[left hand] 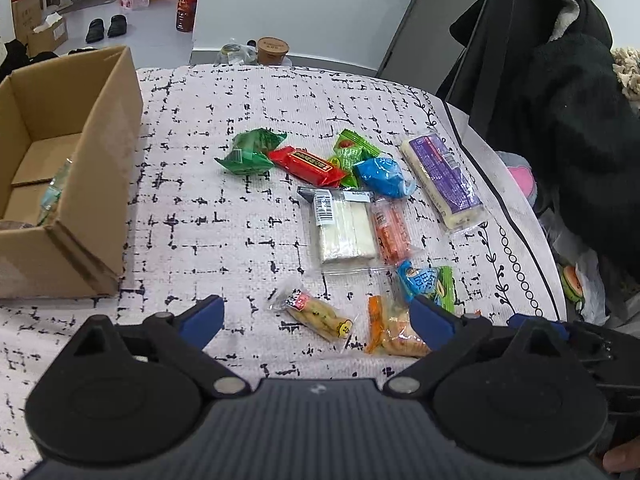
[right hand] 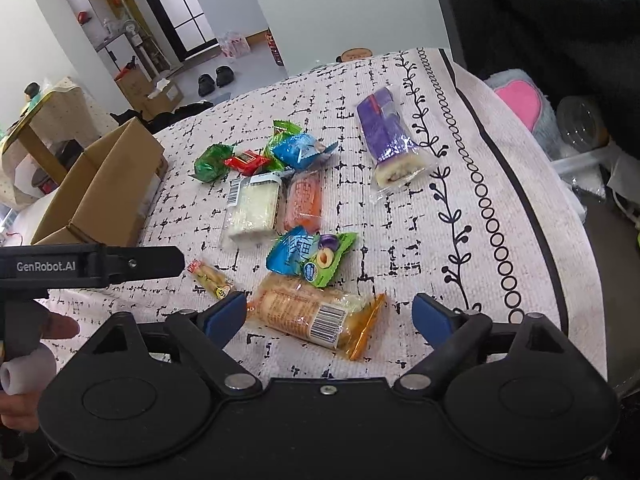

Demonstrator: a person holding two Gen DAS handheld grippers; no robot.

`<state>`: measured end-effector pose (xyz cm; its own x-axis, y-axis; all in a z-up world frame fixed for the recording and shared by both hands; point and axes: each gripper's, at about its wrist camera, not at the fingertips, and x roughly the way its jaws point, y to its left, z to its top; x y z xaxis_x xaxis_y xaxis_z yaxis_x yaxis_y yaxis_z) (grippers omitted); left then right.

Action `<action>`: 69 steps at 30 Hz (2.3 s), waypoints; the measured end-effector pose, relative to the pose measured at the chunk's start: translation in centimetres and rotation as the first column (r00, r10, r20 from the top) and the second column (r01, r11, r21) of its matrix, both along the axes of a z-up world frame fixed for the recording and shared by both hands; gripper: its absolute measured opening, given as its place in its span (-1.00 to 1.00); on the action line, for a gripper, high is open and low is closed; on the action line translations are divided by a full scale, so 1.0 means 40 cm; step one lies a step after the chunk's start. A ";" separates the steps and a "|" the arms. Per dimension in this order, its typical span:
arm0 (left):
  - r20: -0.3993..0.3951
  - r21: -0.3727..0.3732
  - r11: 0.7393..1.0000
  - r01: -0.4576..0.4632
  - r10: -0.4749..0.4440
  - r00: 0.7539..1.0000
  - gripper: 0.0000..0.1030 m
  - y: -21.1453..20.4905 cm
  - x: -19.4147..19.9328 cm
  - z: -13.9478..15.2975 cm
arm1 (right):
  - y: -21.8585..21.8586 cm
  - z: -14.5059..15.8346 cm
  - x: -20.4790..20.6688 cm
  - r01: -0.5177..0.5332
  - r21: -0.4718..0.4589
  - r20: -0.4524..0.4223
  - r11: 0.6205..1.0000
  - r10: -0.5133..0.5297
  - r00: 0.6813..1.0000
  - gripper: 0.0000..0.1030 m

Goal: Organize snacks
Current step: 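Move both grippers back from the box to the snack pile, then grasp yellow snack stick with left gripper while right gripper grasps blue-green snack pack, then carry yellow snack stick with left gripper over the box while right gripper carries blue-green pack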

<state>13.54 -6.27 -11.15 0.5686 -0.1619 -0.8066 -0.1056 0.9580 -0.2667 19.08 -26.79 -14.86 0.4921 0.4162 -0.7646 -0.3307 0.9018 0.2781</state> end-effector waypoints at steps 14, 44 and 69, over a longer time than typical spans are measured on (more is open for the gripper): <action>-0.060 -0.059 0.998 -0.033 0.029 0.998 0.30 -0.018 0.039 -0.068 | 0.014 -0.036 0.016 0.035 0.037 -0.039 0.999 -0.033 0.999 0.44; -0.033 -0.023 0.995 -0.097 0.096 0.995 -0.67 0.017 0.049 -0.052 | 0.130 -0.061 0.106 0.038 -0.042 0.009 0.998 -0.038 0.999 -0.01; 0.074 -0.023 0.990 -0.139 0.140 0.987 -0.67 0.087 0.007 0.071 | 0.172 0.057 0.072 -0.041 0.077 0.117 0.996 0.032 0.993 -0.39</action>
